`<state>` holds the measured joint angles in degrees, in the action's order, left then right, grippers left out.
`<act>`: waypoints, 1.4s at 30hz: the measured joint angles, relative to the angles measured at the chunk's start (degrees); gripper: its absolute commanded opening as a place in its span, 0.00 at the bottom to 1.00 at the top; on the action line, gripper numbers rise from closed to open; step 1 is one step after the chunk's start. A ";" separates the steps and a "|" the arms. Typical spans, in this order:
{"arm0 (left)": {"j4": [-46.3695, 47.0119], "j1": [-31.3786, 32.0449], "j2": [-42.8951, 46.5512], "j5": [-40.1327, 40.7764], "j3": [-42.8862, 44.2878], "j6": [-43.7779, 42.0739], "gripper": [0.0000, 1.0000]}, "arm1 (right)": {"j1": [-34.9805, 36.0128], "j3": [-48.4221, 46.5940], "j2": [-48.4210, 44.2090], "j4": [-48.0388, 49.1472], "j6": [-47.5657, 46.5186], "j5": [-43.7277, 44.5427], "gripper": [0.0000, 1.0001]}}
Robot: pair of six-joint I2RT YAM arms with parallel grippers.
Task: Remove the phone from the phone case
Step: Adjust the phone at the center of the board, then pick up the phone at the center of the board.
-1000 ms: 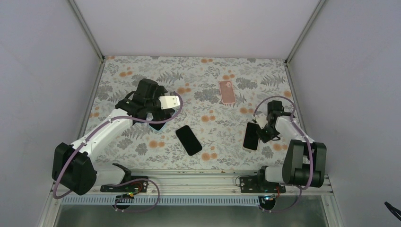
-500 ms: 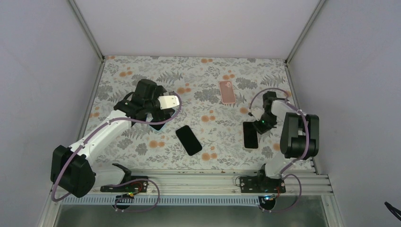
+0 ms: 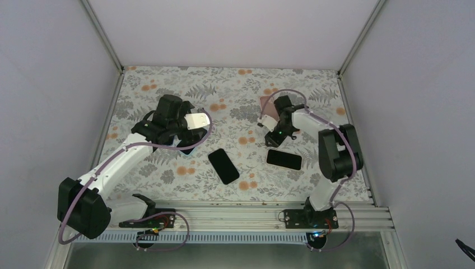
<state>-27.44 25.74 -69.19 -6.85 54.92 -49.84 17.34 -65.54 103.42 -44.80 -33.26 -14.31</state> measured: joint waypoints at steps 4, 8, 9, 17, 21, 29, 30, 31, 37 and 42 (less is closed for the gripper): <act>0.83 -0.81 0.33 0.22 -0.52 0.00 1.00 | -1.03 2.25 -9.73 1.62 -3.54 -0.20 1.00; 1.40 -1.36 0.61 0.22 -1.03 0.00 1.00 | -1.36 4.92 -21.62 -0.52 -11.82 -1.53 1.00; 1.68 -1.53 0.61 0.22 -1.11 0.00 1.00 | -1.33 6.16 -23.26 -0.68 -13.73 -1.70 1.00; 2.12 -1.86 0.61 0.22 -1.22 0.15 1.00 | -1.38 21.94 -29.66 -1.84 -26.05 -0.76 1.00; 2.14 -1.90 0.48 0.22 -1.22 0.22 1.00 | -2.01 24.72 -31.65 -1.11 -29.53 -0.35 1.00; 2.27 -1.90 0.13 0.22 -1.33 0.63 1.00 | -6.38 24.83 -28.28 2.69 -33.27 -0.04 1.00; 2.34 -1.90 0.15 0.22 -1.44 0.63 1.00 | -7.06 24.83 -27.50 2.73 -33.75 -0.04 1.00; 2.40 -1.97 0.15 0.20 -1.57 0.61 1.00 | -7.63 24.83 -26.62 2.73 -34.34 -0.07 1.00; 2.38 -2.38 0.13 0.13 -1.81 0.61 1.00 | -9.33 24.50 -23.34 2.49 -36.24 -0.26 1.00; 2.40 -2.49 0.07 0.13 -1.81 0.61 1.00 | -11.08 22.58 -20.81 2.40 -37.75 -1.05 1.00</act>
<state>-25.04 23.24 -69.12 -6.72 53.10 -49.23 6.26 -42.96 82.61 -42.39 -71.00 -15.35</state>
